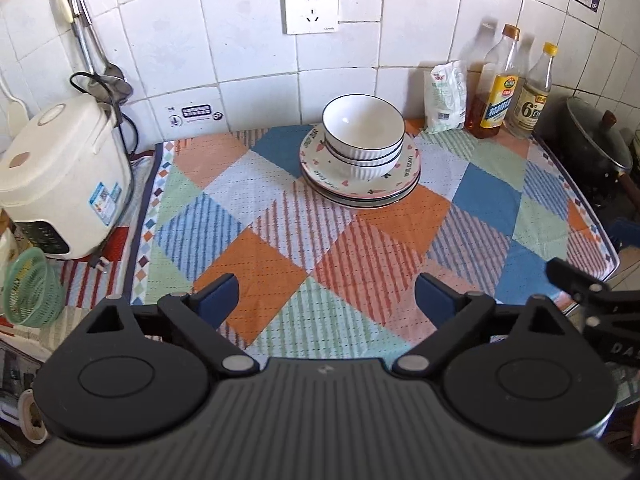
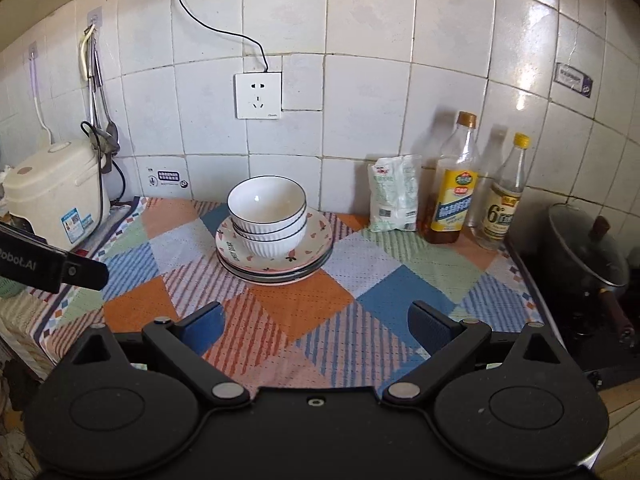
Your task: Organize plates and bowls
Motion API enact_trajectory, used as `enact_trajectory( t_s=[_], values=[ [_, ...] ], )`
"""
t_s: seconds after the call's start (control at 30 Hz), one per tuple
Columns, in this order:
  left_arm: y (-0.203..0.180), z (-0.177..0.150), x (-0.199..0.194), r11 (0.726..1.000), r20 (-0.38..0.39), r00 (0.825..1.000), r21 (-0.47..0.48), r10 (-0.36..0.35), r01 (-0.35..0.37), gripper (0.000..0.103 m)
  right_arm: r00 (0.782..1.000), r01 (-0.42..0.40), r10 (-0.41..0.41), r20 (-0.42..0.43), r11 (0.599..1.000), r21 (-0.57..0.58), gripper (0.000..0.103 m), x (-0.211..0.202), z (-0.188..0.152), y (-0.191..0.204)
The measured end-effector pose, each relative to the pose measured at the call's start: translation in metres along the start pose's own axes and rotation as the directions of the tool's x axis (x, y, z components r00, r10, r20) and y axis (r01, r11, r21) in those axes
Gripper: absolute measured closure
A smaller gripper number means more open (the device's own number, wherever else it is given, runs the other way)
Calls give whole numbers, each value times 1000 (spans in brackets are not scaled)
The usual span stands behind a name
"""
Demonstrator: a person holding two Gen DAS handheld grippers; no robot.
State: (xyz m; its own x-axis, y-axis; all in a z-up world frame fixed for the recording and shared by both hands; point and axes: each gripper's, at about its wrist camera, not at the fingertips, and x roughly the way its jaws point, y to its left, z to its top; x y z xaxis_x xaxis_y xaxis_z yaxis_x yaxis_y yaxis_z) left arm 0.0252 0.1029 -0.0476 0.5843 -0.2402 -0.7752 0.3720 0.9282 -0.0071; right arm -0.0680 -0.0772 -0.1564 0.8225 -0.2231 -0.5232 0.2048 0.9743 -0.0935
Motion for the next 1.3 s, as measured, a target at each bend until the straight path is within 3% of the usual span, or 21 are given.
enact_trajectory(
  t_s=[0.27,0.4,1.3],
  values=[
    [2,-15,-20,998,-2,1000,-50,-30,30,8,997,68,-65,-38,995,78,3,-16,2,-11],
    [3,-20,-23,999,-25,999,-41,-27,25,8,996,47,-34,-76,986,163,3,-20,3,-19],
    [-3,-44,-26,999,-5,999,-13,32,-32,7,999,53,-52,-14,993,103,3,-36,-10,-3]
  ],
)
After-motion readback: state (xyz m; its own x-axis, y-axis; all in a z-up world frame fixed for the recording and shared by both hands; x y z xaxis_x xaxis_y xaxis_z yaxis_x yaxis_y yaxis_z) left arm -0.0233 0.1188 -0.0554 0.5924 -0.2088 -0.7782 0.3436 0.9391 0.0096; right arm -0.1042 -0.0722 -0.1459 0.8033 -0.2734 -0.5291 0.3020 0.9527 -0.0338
